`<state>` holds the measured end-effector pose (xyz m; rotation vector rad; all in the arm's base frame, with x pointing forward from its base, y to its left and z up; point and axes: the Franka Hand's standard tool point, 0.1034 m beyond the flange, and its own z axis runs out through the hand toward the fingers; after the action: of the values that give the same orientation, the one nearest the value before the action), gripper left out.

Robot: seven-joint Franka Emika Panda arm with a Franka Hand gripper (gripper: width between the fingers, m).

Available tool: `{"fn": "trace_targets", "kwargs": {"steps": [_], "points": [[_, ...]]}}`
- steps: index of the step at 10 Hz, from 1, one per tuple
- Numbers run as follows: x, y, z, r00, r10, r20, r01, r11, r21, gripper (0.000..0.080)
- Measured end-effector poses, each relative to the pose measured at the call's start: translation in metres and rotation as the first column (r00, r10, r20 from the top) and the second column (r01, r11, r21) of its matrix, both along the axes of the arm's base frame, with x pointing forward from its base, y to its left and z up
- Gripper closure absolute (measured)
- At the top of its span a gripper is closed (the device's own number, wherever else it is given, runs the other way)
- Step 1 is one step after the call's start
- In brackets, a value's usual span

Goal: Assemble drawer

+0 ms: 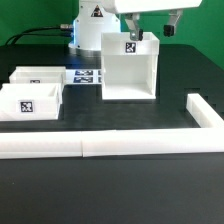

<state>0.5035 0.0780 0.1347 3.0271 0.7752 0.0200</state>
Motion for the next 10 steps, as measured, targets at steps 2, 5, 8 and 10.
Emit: {"fn": "trace_targets", "kwargs": {"steps": [2,5,8,10], "points": [[-0.031,0.01,0.01,0.986,-0.167,0.008,0.167,0.985,-0.031,0.015],[-0.058,0.013,0.006,0.956,-0.289,-0.042,0.286,0.956,-0.064,0.015],[-0.057,0.013,0.006,0.957,-0.286,-0.042,0.283,0.957,-0.063,0.015],[-0.057,0.013,0.005,0.957,-0.289,-0.042,0.286,0.956,-0.062,0.015]]}}
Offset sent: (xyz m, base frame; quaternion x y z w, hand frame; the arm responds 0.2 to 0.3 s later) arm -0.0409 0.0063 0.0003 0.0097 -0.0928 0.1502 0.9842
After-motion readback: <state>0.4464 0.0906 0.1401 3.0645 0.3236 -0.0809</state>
